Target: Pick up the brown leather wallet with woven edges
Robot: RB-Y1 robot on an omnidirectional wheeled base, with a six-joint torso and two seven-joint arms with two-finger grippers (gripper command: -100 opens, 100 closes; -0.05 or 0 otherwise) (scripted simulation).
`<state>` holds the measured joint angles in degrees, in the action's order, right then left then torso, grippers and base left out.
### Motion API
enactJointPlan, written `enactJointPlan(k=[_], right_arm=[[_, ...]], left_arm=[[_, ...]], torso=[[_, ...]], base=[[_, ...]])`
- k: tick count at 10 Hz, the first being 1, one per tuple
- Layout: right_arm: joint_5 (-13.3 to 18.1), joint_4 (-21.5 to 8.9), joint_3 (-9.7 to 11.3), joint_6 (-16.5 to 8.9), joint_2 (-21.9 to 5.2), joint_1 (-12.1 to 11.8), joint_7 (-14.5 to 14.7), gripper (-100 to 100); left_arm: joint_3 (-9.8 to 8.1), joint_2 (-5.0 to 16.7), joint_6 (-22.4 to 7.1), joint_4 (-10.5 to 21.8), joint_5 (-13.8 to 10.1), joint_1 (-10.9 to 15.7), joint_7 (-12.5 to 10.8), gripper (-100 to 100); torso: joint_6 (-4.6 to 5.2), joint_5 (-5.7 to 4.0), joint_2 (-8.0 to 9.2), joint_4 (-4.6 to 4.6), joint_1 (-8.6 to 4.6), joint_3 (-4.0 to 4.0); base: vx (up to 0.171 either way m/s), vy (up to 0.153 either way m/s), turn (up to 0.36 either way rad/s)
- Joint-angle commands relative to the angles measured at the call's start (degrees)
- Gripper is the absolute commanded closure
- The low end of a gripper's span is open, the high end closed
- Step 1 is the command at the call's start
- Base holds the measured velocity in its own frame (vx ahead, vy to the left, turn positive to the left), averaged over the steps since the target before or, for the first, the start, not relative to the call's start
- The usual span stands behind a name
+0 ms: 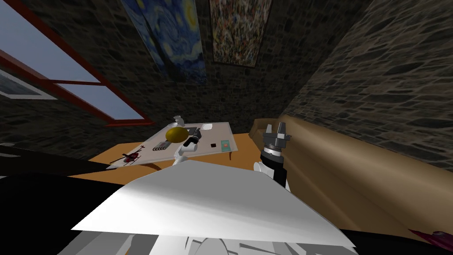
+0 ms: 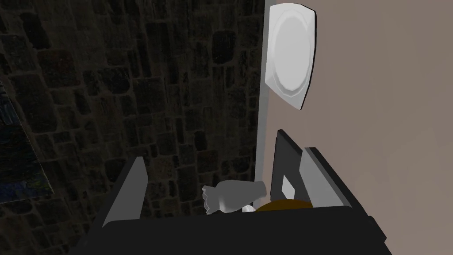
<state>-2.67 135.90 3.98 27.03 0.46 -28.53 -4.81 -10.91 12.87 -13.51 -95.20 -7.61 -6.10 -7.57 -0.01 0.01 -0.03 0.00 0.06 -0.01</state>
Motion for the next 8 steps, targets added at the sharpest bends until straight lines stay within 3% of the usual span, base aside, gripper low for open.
enactJointPlan(k=[1, 2, 3, 4, 5, 6, 8], right_arm=[[0.0, 0.0, 0.0, 0.0, 0.0, 0.0, 0.0, 0], [0.0, 0.0, 0.0, 0.0, 0.0, 0.0, 0.0, 0], [0.0, 0.0, 0.0, 0.0, 0.0, 0.0, 0.0, 0], [0.0, 0.0, 0.0, 0.0, 0.0, 0.0, 0.0, 0], [0.0, 0.0, 0.0, 0.0, 0.0, 0.0, 0.0, 0], [0.0, 0.0, 0.0, 0.0, 0.0, 0.0, 0.0, 0], [0.0, 0.0, 0.0, 0.0, 0.0, 0.0, 0.0, 0]], left_arm=[[-0.48, -0.2, -1.5, 1.8, 0.1, 1.1, -0.2, -100], [-1.48, 0.3, -4.1, 4.1, -0.2, 2.6, -0.8, -100], [-1.48, 0.3, -4.1, 5.0, -0.2, 2.6, -0.8, -100], [-2.48, 0.7, -6.6, 7.4, -0.6, 4.2, -1.4, -100], [-2.48, 0.7, -6.6, 8.2, -0.6, 4.2, -1.4, -100], [-3.48, 1.2, -8.5, 11.1, -0.9, 5.7, -2.0, -100], [-4.47, 1.6, -11.3, 13.7, -1.3, 7.3, -2.6, -100]], torso=[[0.0, 0.0, 0.0, 0.0, 0.0, 0.0], [-0.03, 0.01, 0.0, 0.0, 0.01, 0.0], [0.0, 0.01, 0.0, 0.0, 0.02, 0.0], [-0.04, 0.01, 0.01, 0.0, 0.02, 0.0], [-0.01, 0.01, 0.02, 0.0, 0.02, 0.01], [-0.05, 0.01, 0.02, 0.0, 0.02, 0.01], [-0.04, 0.01, 0.01, 0.0, 0.02, 0.01]], base=[[-0.007, 0.021, -0.114], [-0.01, 0.02, -0.18], [-0.009, 0.021, -0.115], [-0.012, 0.019, -0.203], [-0.011, 0.02, -0.1], [-0.01, 0.022, -0.143], [-0.01, 0.02, -0.149]])
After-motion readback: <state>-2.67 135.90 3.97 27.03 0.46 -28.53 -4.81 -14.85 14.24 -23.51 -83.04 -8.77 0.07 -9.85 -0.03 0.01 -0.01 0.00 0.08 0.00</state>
